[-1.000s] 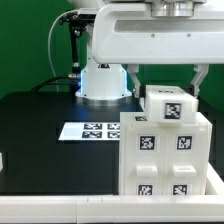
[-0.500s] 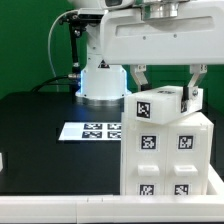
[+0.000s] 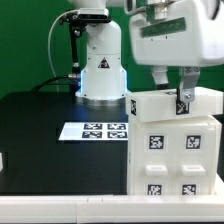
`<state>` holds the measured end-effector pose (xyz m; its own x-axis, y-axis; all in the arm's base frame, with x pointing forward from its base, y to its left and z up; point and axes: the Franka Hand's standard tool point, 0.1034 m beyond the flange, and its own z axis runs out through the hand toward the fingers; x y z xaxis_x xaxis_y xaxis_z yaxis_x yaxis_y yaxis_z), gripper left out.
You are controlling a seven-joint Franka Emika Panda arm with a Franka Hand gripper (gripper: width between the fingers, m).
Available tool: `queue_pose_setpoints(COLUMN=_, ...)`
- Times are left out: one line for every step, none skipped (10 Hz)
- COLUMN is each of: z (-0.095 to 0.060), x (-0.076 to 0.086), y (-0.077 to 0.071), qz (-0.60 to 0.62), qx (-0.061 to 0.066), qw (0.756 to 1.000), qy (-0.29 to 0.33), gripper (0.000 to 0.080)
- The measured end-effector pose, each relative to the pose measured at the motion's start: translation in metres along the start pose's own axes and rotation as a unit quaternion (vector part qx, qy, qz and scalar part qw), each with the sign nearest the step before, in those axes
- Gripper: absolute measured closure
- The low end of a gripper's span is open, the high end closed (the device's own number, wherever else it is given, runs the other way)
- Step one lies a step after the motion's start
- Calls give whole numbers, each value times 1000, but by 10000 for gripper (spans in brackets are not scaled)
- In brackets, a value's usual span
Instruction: Assemble cabinet
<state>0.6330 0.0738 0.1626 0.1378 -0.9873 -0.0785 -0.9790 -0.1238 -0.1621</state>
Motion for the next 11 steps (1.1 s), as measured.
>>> queue_pose_setpoints(z=0, x=0, y=-2, qz=46, qx=12, qw=999, qy=-8, gripper=246)
queue_pose_setpoints(z=0, x=-1, y=-2, qz=61, qx=12, qw=998, qy=-8, gripper=246)
queue_pose_setpoints(z=0, x=-1, y=-3, qz=74, qx=14, qw=997, qy=-7, gripper=246)
queue_pose_setpoints(z=0, x=-1, y=-3, qz=71, qx=14, qw=997, qy=-7, gripper=246)
queue_pose_setpoints(z=1, x=-1, y=-3, qz=71, qx=13, qw=997, qy=-7, gripper=246)
queue_pose_setpoints(z=1, x=-1, y=-3, qz=69, qx=13, qw=998, qy=-7, gripper=76)
queue_pose_setpoints(z=-5, x=-3, y=-3, qz=16, qx=3, qw=1000, qy=-13, gripper=76)
queue_pose_setpoints(z=-17, x=-5, y=-8, qz=-30, qx=2, qw=999, qy=-21, gripper=15)
queue_pose_setpoints(z=-21, x=-11, y=-8, qz=-74, qx=-3, qw=997, qy=-27, gripper=5)
queue_pose_setpoints(z=-22, x=-15, y=-8, qz=-120, qx=-8, qw=992, qy=-28, gripper=5)
queue_pose_setpoints(z=-21, x=-14, y=-7, qz=-147, qx=-8, qw=989, qy=-27, gripper=2)
